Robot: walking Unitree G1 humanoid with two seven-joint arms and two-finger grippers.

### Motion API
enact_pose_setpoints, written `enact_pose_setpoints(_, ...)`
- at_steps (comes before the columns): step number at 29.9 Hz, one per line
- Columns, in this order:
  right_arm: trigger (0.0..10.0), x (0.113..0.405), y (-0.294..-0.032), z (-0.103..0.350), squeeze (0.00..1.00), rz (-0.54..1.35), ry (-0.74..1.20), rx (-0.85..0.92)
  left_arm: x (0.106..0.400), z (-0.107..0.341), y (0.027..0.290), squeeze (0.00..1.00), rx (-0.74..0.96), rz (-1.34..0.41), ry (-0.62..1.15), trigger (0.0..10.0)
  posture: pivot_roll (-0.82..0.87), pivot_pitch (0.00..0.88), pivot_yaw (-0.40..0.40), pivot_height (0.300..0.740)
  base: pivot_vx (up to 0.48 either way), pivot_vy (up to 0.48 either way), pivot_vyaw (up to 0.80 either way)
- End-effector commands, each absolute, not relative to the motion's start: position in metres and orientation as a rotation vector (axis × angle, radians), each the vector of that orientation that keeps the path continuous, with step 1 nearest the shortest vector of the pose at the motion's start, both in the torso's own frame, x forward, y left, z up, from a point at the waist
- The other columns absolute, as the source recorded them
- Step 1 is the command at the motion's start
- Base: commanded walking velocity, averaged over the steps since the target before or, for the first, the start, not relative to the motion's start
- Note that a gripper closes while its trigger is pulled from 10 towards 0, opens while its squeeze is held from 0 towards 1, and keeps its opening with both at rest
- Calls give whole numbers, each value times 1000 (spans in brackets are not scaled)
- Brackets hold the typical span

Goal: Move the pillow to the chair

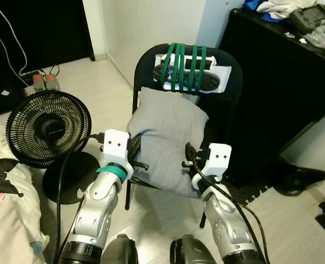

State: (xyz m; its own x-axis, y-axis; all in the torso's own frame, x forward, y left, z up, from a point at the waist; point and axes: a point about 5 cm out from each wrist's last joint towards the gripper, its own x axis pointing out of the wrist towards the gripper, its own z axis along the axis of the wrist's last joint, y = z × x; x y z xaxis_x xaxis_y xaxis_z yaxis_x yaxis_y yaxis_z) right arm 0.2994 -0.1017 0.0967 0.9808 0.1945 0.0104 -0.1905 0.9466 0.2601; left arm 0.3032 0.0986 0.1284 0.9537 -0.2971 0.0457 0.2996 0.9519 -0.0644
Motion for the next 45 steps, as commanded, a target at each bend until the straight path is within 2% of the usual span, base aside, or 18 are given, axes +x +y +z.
enact_pose_setpoints(1,10000,295,-92,93,0,213,31,289,302,131,93,0,-70,-330,-58,10000,-24,64,60,655,0,0,0)
enact_pose_setpoints(45,10000,293,-96,91,0,184,42,294,301,129,90,0,-72,-346,-47,10000,-30,85,69,645,0,0,0)
